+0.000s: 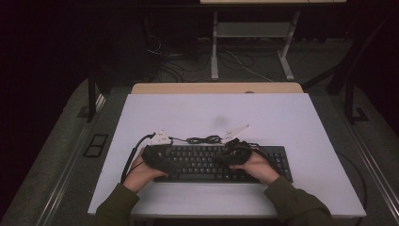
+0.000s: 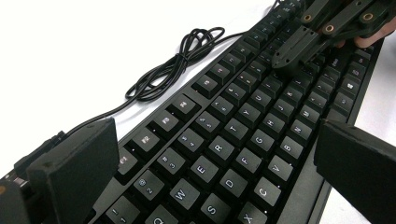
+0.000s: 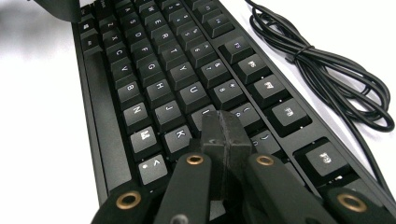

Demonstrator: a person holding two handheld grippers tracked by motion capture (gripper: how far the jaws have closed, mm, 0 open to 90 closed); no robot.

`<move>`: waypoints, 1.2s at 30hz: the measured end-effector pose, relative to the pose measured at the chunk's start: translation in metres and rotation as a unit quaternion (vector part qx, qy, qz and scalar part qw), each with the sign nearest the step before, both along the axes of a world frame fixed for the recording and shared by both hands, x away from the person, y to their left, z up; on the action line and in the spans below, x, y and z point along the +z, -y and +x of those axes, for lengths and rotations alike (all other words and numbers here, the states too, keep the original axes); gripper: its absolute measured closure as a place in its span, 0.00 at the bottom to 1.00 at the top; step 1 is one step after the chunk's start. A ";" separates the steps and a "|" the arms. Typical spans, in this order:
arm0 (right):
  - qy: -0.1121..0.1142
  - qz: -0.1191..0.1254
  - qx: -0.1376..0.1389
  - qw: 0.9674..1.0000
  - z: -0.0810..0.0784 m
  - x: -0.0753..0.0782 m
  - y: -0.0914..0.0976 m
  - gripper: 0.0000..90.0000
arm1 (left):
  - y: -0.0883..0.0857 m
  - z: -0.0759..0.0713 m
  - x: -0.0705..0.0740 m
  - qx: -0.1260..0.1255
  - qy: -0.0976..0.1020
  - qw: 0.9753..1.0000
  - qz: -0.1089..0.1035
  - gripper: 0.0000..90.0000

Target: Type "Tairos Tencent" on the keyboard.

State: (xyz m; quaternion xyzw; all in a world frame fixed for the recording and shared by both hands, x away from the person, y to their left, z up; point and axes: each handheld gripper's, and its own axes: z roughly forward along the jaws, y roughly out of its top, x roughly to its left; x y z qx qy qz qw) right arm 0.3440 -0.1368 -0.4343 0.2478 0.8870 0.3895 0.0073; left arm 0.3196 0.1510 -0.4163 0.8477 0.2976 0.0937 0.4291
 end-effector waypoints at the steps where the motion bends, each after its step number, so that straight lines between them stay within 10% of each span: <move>1: 0.001 0.000 0.000 1.000 0.000 0.001 0.000 0.99 | 0.000 0.000 0.000 0.000 0.000 1.000 -0.001 0.00; 26: 0.012 0.055 -0.022 0.998 0.003 0.022 0.015 0.99 | 0.000 0.000 0.000 0.000 0.002 1.000 0.000 0.00; 36: 0.019 0.068 -0.030 0.997 0.004 0.024 0.016 0.67 | -0.001 -0.001 0.001 0.003 0.002 1.000 0.000 0.02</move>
